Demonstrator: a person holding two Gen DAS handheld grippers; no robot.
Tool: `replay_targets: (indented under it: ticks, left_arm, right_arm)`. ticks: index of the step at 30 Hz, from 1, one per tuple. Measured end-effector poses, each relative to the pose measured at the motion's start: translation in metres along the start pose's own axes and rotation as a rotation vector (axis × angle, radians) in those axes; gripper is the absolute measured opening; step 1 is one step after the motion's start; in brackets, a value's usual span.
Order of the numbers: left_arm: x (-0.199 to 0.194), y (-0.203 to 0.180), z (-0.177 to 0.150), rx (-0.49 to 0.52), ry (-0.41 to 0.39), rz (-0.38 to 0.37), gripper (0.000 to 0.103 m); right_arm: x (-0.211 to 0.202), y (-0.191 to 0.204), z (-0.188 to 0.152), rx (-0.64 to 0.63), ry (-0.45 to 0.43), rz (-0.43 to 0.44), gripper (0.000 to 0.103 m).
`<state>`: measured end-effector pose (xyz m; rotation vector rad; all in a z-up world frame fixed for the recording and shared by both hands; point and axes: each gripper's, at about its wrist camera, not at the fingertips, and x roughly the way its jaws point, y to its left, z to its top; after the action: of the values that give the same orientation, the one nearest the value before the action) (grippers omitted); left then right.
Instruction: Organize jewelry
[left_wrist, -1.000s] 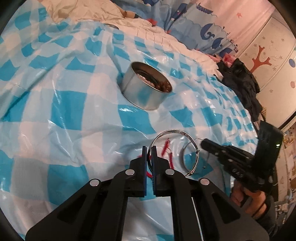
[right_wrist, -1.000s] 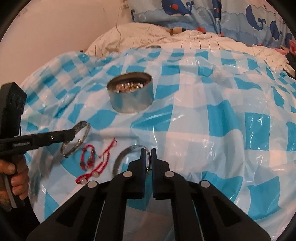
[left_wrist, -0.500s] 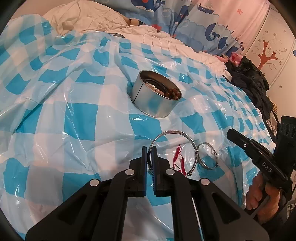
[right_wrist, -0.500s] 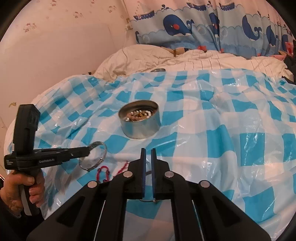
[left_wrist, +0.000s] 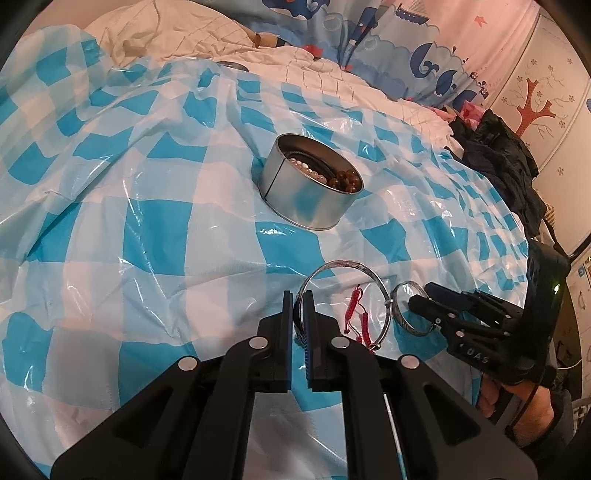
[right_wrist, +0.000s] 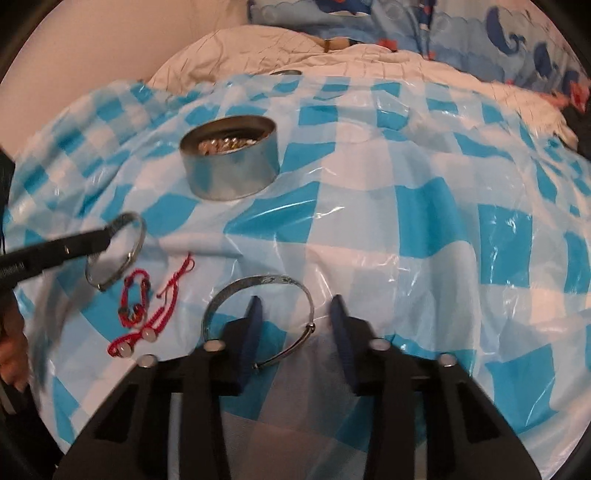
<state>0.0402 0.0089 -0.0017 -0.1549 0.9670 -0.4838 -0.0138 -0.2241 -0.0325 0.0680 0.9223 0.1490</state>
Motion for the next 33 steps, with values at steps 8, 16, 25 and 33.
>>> replay_targets:
  ticks: [8,16,25,33]
  left_arm:
    - [-0.002,0.0,0.001,-0.007,-0.011,0.001,0.005]
    - [-0.008,-0.004,0.012,-0.012,-0.053,0.009,0.005]
    - [-0.01,-0.013,0.032,-0.011,-0.101,0.012,0.005]
    - [-0.004,-0.022,0.052,-0.009,-0.142,0.035,0.005]
  right_arm:
    - [-0.019,0.001,0.005,0.002,-0.105,0.029,0.004]
    - [-0.061,0.014,0.021,-0.041,-0.353,0.073,0.004]
    - [-0.065,0.011,0.041,-0.018,-0.414,0.124,0.004]
    - [-0.058,0.007,0.058,-0.001,-0.438,0.105,0.004]
